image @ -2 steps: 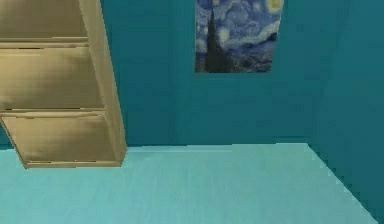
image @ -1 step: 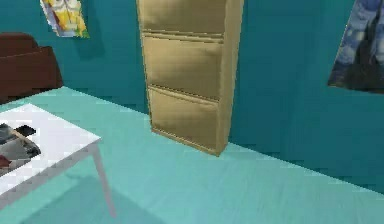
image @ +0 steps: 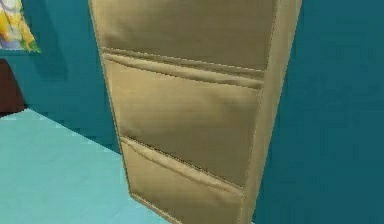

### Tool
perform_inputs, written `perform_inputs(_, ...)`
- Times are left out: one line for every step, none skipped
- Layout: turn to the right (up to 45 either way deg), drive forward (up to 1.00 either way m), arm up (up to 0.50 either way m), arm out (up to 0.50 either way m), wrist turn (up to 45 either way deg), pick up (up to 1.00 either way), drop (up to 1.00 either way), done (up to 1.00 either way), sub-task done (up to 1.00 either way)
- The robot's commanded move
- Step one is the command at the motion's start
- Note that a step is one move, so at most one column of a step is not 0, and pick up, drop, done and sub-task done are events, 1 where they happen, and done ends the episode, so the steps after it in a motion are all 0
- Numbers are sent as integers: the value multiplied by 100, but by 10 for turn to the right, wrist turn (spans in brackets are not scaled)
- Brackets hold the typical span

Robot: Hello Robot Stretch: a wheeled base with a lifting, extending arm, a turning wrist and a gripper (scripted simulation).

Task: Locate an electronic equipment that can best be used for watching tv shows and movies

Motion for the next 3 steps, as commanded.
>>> perform_inputs(-180,0,0,0,0,0,0,0,0)
perform_inputs(0,10,0,0,0,0,0,0,0)
perform_inputs(-390,0,0,0,0,0,0,0,0)
